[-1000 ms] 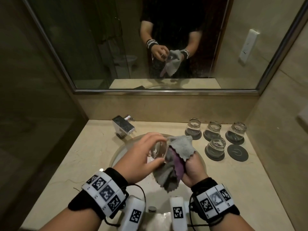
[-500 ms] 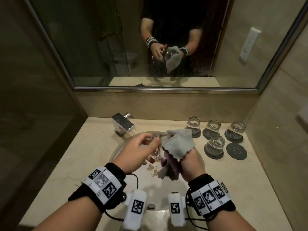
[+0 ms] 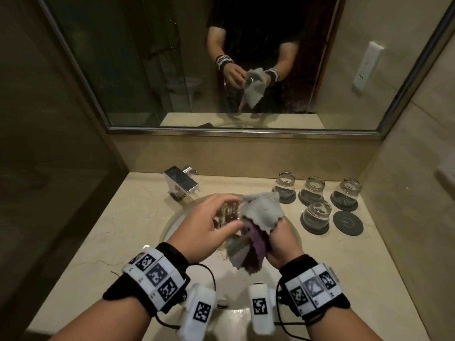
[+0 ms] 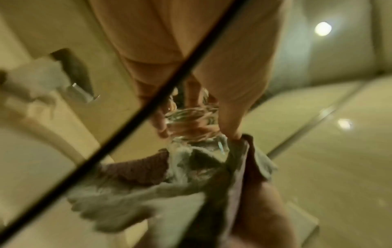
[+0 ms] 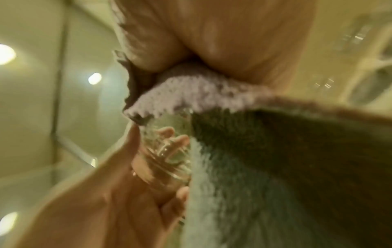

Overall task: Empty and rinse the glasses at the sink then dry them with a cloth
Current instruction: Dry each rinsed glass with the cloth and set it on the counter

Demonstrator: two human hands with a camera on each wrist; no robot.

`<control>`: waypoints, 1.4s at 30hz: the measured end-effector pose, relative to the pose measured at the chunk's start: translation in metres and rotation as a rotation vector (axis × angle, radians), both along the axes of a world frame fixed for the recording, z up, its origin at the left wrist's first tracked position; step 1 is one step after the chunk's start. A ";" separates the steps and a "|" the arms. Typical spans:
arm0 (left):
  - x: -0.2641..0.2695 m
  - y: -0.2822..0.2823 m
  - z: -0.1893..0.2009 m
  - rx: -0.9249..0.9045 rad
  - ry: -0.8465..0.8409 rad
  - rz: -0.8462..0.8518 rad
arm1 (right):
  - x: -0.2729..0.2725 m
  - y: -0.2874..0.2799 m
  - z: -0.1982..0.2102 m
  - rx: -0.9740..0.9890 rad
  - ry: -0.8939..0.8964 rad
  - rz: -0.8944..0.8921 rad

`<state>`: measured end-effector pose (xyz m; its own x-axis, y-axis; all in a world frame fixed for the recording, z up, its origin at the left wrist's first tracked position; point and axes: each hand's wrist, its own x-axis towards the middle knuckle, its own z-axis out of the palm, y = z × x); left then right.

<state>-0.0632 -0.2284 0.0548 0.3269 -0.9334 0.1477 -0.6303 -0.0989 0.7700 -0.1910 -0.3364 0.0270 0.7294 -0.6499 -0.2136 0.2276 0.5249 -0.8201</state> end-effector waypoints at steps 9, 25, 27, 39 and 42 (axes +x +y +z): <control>0.001 -0.004 0.000 0.123 0.368 0.087 | 0.000 -0.005 -0.004 -0.004 -0.006 -0.037; 0.008 0.001 -0.004 -0.030 0.120 0.047 | 0.007 -0.002 0.001 0.113 -0.036 -0.044; 0.008 -0.002 -0.004 0.050 0.396 0.141 | 0.006 0.000 -0.001 0.028 0.012 -0.082; 0.009 -0.003 -0.006 0.103 0.418 0.156 | 0.011 0.005 -0.017 0.006 0.024 -0.087; 0.010 0.001 -0.005 0.025 0.058 0.066 | 0.015 0.006 -0.017 0.058 -0.030 -0.062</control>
